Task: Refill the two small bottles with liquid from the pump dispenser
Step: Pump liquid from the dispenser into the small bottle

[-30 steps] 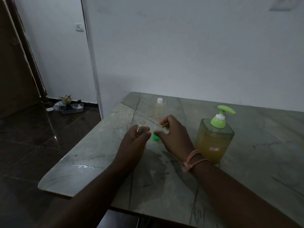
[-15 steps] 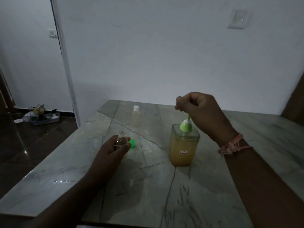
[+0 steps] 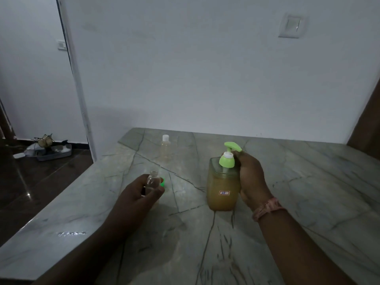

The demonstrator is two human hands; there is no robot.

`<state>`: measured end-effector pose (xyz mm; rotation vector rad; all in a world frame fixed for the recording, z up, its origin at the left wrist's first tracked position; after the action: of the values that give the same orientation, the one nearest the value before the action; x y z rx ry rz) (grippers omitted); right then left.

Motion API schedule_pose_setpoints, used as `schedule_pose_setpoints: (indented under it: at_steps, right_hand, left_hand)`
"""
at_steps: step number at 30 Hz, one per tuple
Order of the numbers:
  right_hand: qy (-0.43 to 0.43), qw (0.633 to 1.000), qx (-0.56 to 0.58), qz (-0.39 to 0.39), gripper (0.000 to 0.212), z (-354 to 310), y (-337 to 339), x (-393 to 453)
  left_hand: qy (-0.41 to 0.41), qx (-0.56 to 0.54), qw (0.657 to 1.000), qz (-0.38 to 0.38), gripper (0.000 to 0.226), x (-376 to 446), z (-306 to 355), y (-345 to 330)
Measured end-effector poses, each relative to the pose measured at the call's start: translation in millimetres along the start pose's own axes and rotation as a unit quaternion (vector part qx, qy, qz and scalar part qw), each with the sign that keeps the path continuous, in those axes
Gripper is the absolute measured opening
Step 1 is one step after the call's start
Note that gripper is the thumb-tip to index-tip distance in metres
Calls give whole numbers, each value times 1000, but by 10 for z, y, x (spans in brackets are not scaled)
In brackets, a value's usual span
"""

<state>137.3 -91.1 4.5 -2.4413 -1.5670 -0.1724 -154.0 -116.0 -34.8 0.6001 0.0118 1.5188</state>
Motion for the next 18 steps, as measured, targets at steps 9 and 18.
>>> schedule_pose_setpoints:
  at_steps: [9,18]
  right_hand:
    - [80,980,-100,152,53,-165,-141,-359]
    - [55,985,-107,-121,82,-269,-114,27]
  left_hand:
    - [-18,14,1000,-1,28,-41,46,-11]
    - [-35,45,998,-6,19,-49,59,-23]
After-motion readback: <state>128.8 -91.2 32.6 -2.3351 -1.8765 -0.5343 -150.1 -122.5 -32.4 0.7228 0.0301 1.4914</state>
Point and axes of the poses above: each hand's wrist, its own x-axis towards the middle knuckle, its own y-axis out of the back of the hand, z = x × y, the point moved 5 cm from there along x, towards the middle knuckle, and after that the axes turned 3 degrees about z, right-handed, at the moved point
